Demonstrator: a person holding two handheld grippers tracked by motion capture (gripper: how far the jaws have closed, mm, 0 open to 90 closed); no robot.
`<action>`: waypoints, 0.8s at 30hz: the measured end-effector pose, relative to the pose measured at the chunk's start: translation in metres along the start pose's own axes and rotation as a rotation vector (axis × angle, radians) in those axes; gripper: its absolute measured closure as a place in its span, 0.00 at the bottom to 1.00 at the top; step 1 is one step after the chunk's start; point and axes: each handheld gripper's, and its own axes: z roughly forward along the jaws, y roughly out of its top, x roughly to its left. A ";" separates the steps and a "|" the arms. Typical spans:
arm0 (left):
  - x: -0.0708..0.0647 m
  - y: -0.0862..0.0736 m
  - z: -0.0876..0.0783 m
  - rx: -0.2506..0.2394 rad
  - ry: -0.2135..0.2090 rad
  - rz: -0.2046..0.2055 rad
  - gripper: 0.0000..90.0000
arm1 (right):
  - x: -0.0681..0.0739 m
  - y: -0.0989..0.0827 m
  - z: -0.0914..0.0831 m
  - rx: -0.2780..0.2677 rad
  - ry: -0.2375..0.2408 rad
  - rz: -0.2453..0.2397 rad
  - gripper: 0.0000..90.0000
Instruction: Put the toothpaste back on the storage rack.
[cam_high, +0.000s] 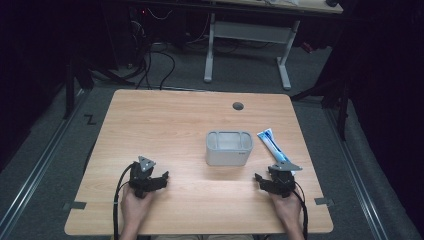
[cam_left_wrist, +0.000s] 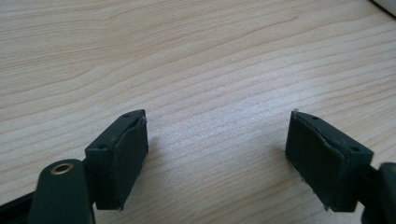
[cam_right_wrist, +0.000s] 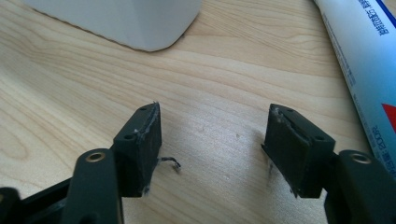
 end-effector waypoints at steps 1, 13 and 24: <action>0.000 0.000 0.000 0.000 0.000 0.000 0.24 | 0.000 0.000 0.000 0.000 -0.001 0.001 0.40; 0.000 0.001 0.001 -0.001 0.002 -0.005 0.24 | 0.000 0.000 0.000 0.001 0.000 0.001 0.39; -0.001 0.000 0.000 0.000 -0.001 0.004 0.23 | 0.001 0.000 0.000 0.000 -0.005 0.003 0.39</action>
